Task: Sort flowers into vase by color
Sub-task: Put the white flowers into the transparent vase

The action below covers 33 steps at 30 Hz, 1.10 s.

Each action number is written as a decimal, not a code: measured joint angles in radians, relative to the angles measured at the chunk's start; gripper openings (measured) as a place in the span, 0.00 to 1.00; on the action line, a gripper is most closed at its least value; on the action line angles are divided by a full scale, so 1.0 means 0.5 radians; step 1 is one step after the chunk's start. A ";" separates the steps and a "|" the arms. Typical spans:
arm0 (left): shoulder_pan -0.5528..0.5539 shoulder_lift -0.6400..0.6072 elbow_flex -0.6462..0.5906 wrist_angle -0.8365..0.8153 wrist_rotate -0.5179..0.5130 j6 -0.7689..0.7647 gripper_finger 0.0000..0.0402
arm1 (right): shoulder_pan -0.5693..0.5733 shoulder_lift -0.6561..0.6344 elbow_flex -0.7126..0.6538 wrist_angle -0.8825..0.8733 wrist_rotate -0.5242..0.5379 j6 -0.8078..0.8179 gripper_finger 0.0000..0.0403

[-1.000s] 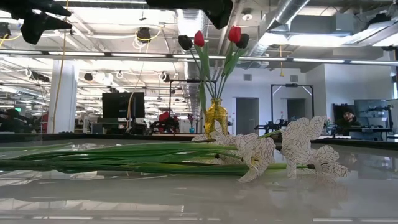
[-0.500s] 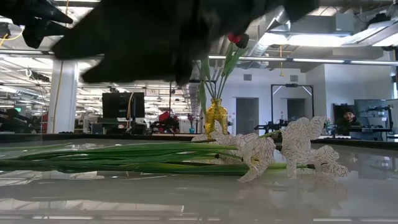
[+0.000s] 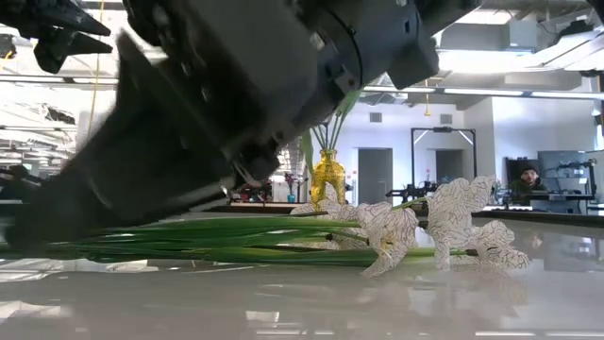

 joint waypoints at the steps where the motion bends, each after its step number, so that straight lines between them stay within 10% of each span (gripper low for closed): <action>1: 0.000 0.001 0.000 0.000 0.000 0.000 0.38 | 0.000 0.000 0.000 -0.028 0.013 -0.003 0.55; 8: 0.000 0.000 0.000 -0.002 0.001 0.000 0.38 | 0.001 -0.005 0.005 -0.256 0.122 -0.011 0.49; 16: 0.000 0.000 0.000 -0.002 0.002 0.000 0.38 | 0.009 -0.019 0.017 -0.370 0.142 -0.229 0.10; 20: 0.000 0.000 0.000 -0.003 0.008 -0.008 0.38 | 0.015 -0.086 0.047 -0.539 0.212 -0.463 0.07; 33: -0.001 0.004 0.000 0.194 0.118 -0.151 0.32 | 0.083 -0.663 0.072 -1.127 1.378 -1.131 0.07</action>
